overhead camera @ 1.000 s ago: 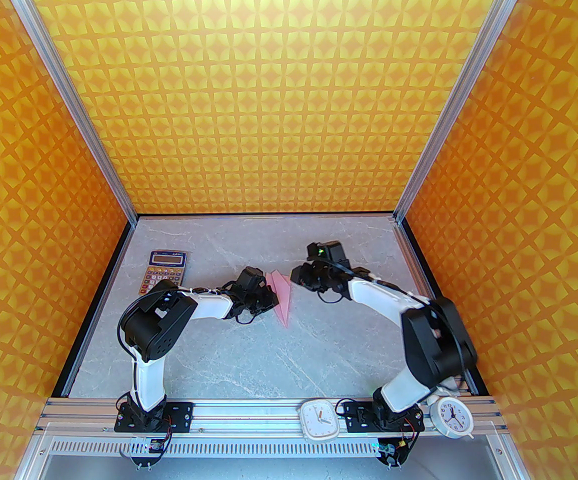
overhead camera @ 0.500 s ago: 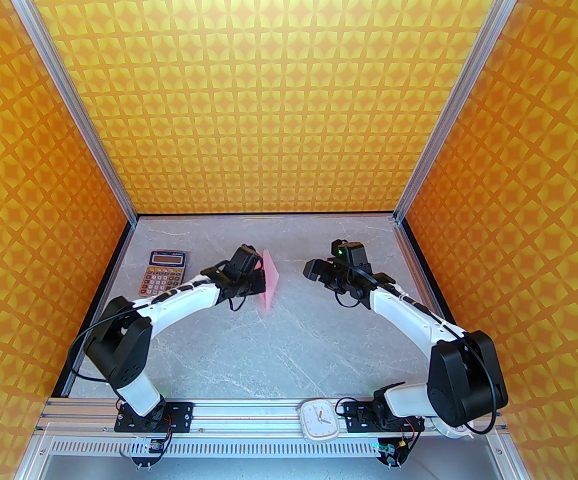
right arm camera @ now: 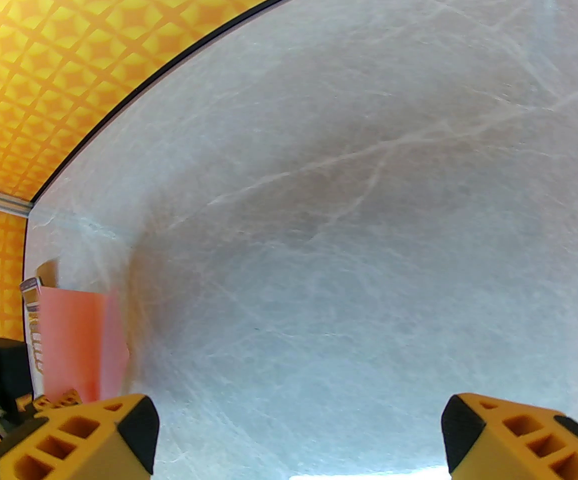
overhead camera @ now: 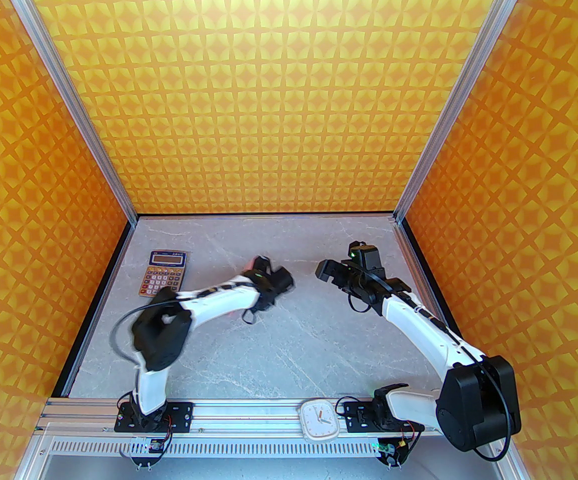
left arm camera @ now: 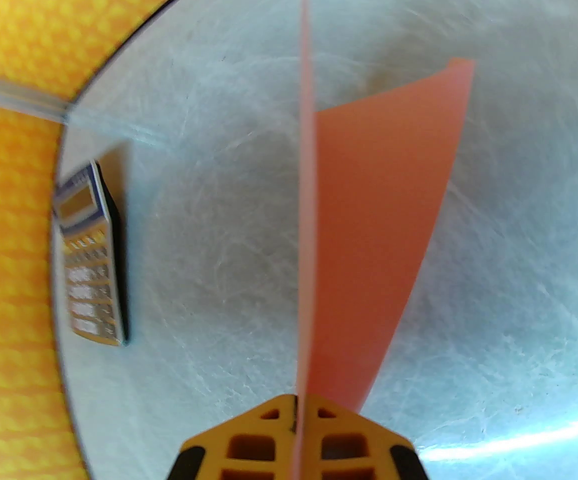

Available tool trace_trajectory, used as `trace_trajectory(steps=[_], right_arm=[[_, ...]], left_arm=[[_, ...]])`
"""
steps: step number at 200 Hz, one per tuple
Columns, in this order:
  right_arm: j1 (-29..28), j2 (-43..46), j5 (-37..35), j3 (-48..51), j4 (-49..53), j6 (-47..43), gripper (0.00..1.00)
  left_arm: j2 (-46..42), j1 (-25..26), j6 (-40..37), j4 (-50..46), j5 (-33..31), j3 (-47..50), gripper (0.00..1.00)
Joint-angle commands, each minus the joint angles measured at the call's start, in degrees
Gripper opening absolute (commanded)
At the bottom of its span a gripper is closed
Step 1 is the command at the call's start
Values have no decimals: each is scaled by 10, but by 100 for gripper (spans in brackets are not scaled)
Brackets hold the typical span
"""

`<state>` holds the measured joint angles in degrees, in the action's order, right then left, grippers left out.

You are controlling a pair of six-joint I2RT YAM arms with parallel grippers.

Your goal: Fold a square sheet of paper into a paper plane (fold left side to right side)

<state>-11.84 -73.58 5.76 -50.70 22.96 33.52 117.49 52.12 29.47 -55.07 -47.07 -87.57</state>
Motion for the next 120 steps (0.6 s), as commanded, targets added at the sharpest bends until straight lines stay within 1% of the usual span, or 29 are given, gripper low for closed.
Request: trace_trajectory(steps=[1, 14, 18, 28, 32, 36, 41, 55, 57, 63, 67, 74, 78, 94, 106, 120], right_arm=[[4, 14, -13, 12, 18, -12, 98], [4, 18, -11, 15, 17, -11, 99], [3, 18, -9, 16, 15, -11, 99], [4, 18, -2, 18, 12, -11, 98], [4, 16, 0, 17, 11, -10, 99], [3, 15, 2, 17, 11, -10, 99], [4, 14, 4, 16, 9, -10, 99], [4, 7, 14, 14, 5, -10, 98], [4, 6, 16, 13, 5, -10, 99], [3, 0, 21, 11, 4, -12, 99], [4, -4, 28, 9, 1, -13, 99], [4, -11, 37, 6, -1, -14, 99], [4, -16, 42, 4, -1, -13, 99], [4, -29, 60, 6, -16, -9, 99], [3, -36, 69, 8, -27, -2, 99], [4, -41, 99, 14, -49, 6, 99]], left_arm=[[51, 25, 38, -81, -65, -45, 5], [73, 44, 51, -89, -55, -62, 6], [77, 48, 53, -88, -47, -66, 11], [86, 56, 54, -79, -13, -74, 19], [89, 58, 56, -77, 0, -78, 24], [90, 59, 58, -74, 16, -81, 35], [91, 61, 58, -69, 39, -84, 45], [83, 63, 52, -43, 93, -85, 55], [81, 63, 51, -39, 101, -85, 58], [72, 62, 49, -28, 122, -84, 62], [65, 62, 50, -21, 133, -84, 68], [51, 62, 50, -8, 154, -79, 69], [41, 62, 49, 0, 166, -77, 73], [-3, 52, 48, 33, 219, -59, 77], [-37, 41, 45, 52, 251, -41, 77], [-81, 24, 34, 74, 286, -13, 75]])
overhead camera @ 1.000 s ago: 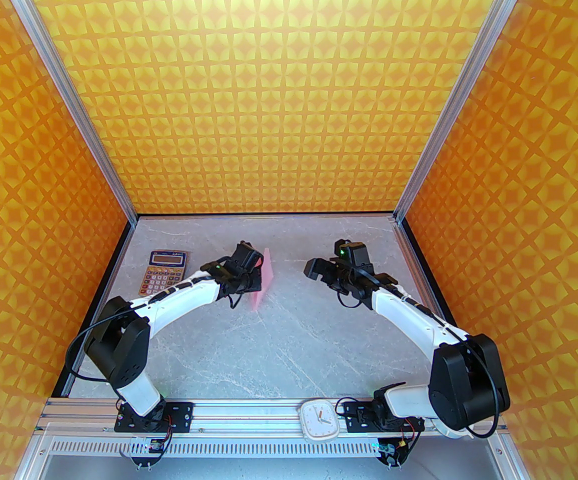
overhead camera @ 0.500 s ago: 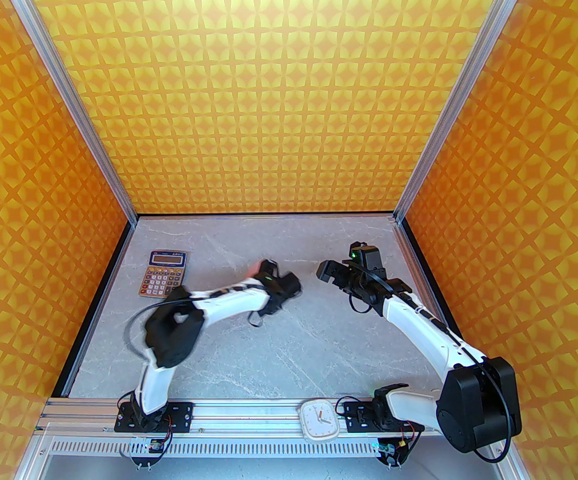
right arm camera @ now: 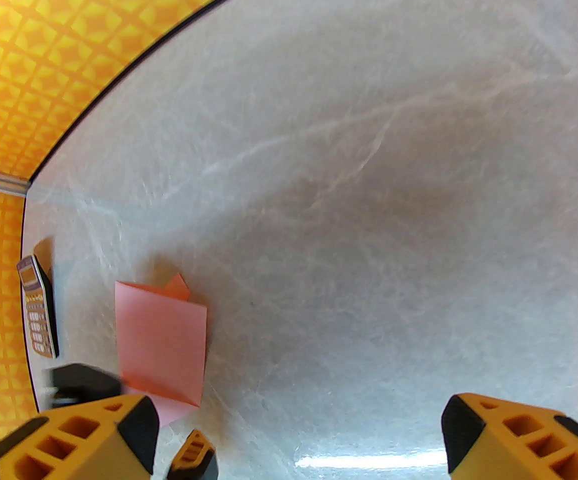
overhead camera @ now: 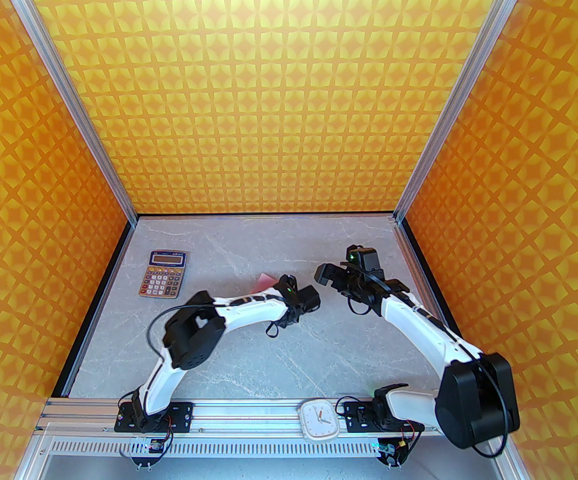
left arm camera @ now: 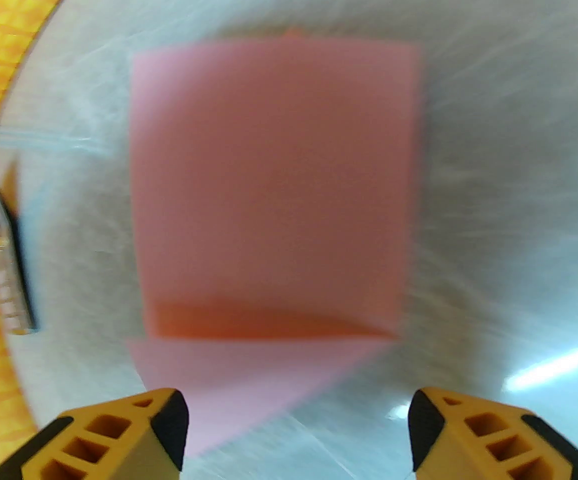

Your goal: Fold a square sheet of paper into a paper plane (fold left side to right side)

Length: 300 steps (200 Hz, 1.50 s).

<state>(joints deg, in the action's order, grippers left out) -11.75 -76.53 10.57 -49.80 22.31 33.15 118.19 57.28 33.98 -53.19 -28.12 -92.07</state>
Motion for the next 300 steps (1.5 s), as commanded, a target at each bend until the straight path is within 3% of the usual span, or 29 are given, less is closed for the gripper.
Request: trace_trajectory(steps=[1, 48, 60, 75, 103, 126, 154, 162, 187, 200, 265, 300], right_arm=[[3, -12, 53, 5, -44, 10, 99], [-4, -28, 103, 13, -73, 30, 99], [-10, -30, 105, 13, -76, 32, 99], [-20, -31, 107, 11, -75, 30, 99], [-34, -31, 105, 7, -68, 27, 99], [-40, -28, 106, 8, -66, 29, 98], [-46, -27, 107, 11, -68, 29, 99], [-48, -28, 110, 10, -70, 28, 99], [-57, -36, 115, 5, -71, 23, 99], [-64, -45, 124, 3, -78, 25, 99], [-111, -107, 129, 1, -124, 63, 99], [-117, -118, 98, 3, -123, 86, 99]], left_arm=[[-91, -29, -12, 58, 99, 35, 75], [-197, -122, -100, 154, 254, 187, 46], [-200, -146, -121, 168, 282, 214, 46], [-195, -173, -138, 183, 303, 235, 52], [-167, -215, -160, 200, 318, 246, 52], [-144, -231, -167, 216, 321, 245, 47], [-117, -237, -162, 230, 331, 242, 32], [-112, -237, -155, 234, 331, 245, 26], [-109, -237, -113, 258, 364, 260, 25], [-111, -237, -82, 274, 385, 269, 19], [-112, -226, 69, 293, 399, 293, 20], [-102, -218, 149, 315, 412, 314, 20]])
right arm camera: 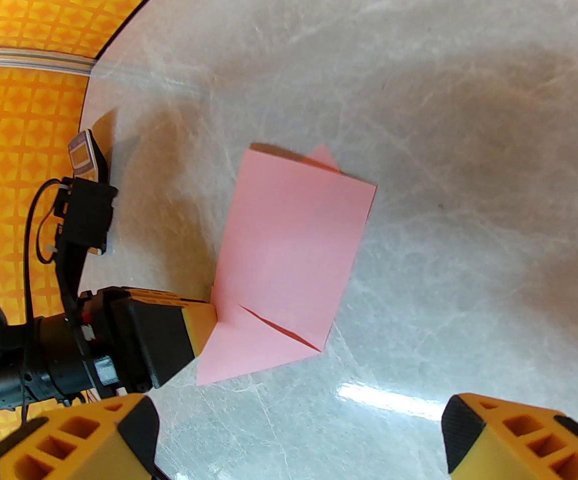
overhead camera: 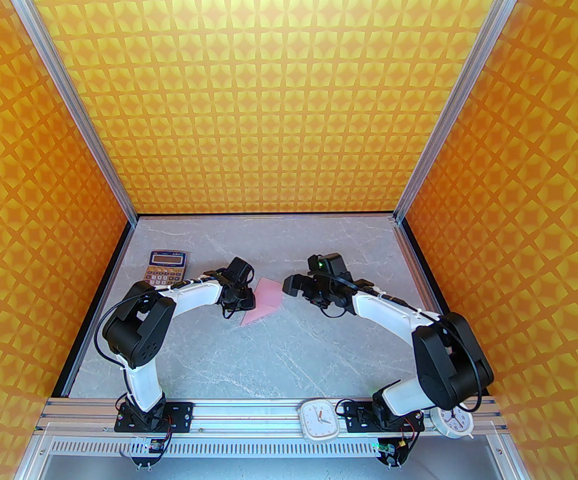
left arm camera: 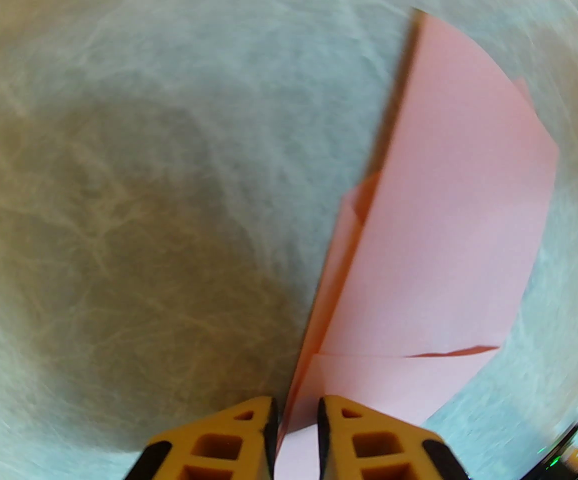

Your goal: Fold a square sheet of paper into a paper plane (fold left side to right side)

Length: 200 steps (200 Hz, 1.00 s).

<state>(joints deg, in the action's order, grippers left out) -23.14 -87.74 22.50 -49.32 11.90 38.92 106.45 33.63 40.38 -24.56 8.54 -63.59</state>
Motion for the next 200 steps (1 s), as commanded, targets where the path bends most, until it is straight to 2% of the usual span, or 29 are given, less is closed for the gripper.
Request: trace_trajectory(steps=[1, 48, 81, 100, 138, 160, 173, 200], right_arm=[[-3, -7, -23, -1, -19, 29, 99], [-11, -24, -34, 3, -28, 41, 98], [-22, -44, -29, 13, -43, 46, 73], [-32, -60, -31, 18, -57, 59, 67], [-56, -103, -37, 2, -67, 70, 63], [-65, -128, -19, -8, -91, 84, 53], [-70, -134, -13, -17, -96, 84, 44], [-74, -141, -13, -31, -84, 77, 43]], left_arm=[[16, 18, 88, 30, 45, 30, 20], [15, 31, 170, 76, 52, 55, 19], [21, 31, 177, 99, 64, 68, 19], [21, 32, 181, 111, 70, 74, 19], [21, 33, 184, 117, 70, 82, 19], [20, 32, 193, 126, 77, 87, 19], [19, 34, 198, 128, 80, 86, 19], [20, 34, 211, 139, 104, 81, 19]])
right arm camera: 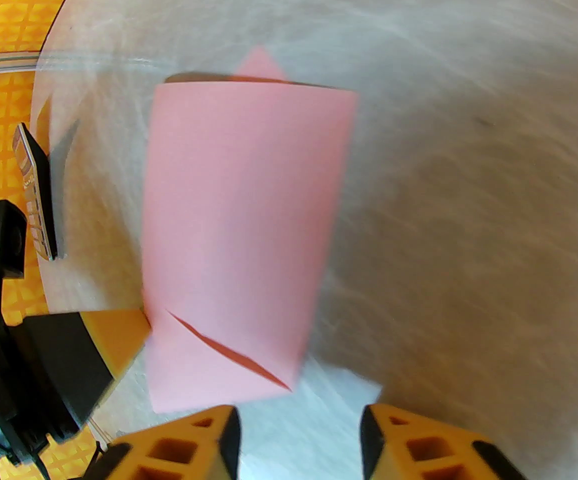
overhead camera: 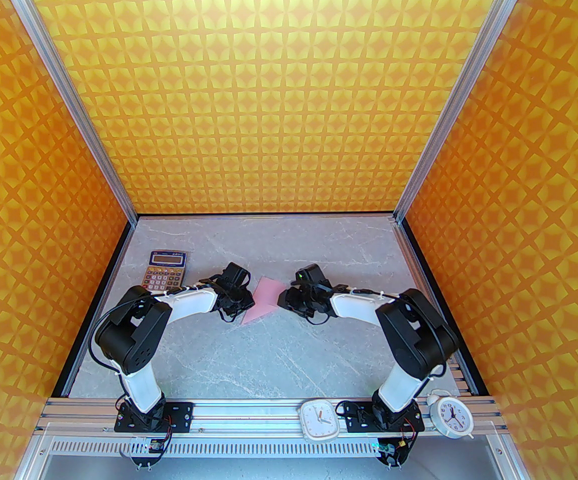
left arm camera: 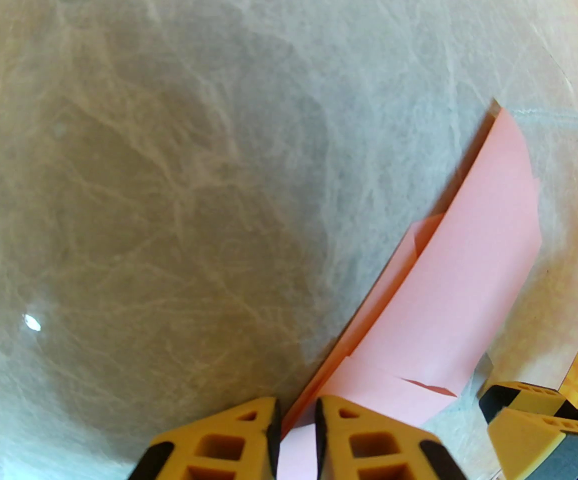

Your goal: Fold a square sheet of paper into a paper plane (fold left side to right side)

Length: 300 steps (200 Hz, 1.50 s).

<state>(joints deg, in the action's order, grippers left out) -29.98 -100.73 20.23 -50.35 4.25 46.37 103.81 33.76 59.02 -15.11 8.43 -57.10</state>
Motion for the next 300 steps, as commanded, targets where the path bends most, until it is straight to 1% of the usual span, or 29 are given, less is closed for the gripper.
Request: trace_trajectory(steps=[1, 14, 31, 56, 83, 100, 115, 133, 136, 146, 181, 200, 225, 239, 247, 250, 259, 272, 288, 300], right_arm=[[-5, -11, 10, -21, -6, 3, 43], [-5, -15, 5, -26, 0, -3, 43], [-5, -26, 16, -33, 1, -2, 43], [-6, -35, 30, -20, -25, 25, 43], [-6, -26, 21, -9, -27, 45, 44], [-10, -11, 1, -3, -22, 56, 45], [-10, 2, -15, -5, -16, 48, 43], [-10, 3, -14, -17, -4, 36, 42], [-10, 2, -17, -20, 4, 32, 42], [-10, 3, -26, -31, 22, 20, 42], [-10, -15, -9, -57, 23, -1, 40], [-10, -43, 7, -84, 41, -10, 40], [-9, -67, 10, -88, 41, -9, 38], [-8, -73, 7, -89, 48, -12, 37], [-7, -79, 8, -92, 56, -16, 36], [-6, -81, 9, -94, 59, -18, 35], [-4, -82, 10, -94, 58, -20, 35], [-3, -73, 12, -93, 51, -27, 28], [-1, -57, 10, -95, 53, -36, 29], [3, -41, 5, -97, 57, -42, 30]], left_arm=[[47, 33, 25, 45, 106, 16, 19], [46, 35, 32, 43, 110, 13, 19], [45, 36, 38, 42, 111, 12, 19], [53, 36, 49, 43, 120, 12, 19], [60, 36, 65, 60, 134, 16, 19], [58, 36, 75, 62, 140, 13, 19], [57, 36, 82, 62, 143, 8, 20], [58, 36, 97, 65, 148, 8, 22], [58, 51, 99, 64, 149, 9, 22], [55, 54, 103, 61, 147, 12, 22], [38, 56, 122, 81, 146, 32, 24], [24, 56, 109, 49, 129, 28, 26], [0, 47, 79, -3, 98, 19, 33], [-11, 43, 58, -29, 87, 11, 33], [-16, 44, 43, -45, 79, 5, 33], [-17, 29, 37, -49, 76, 2, 33], [-21, 25, 21, -72, 65, -11, 33], [-21, 25, -6, -87, 60, -31, 30], [-20, 25, -35, -100, 55, -54, 29], [-19, 25, -49, -99, 55, -66, 26]])
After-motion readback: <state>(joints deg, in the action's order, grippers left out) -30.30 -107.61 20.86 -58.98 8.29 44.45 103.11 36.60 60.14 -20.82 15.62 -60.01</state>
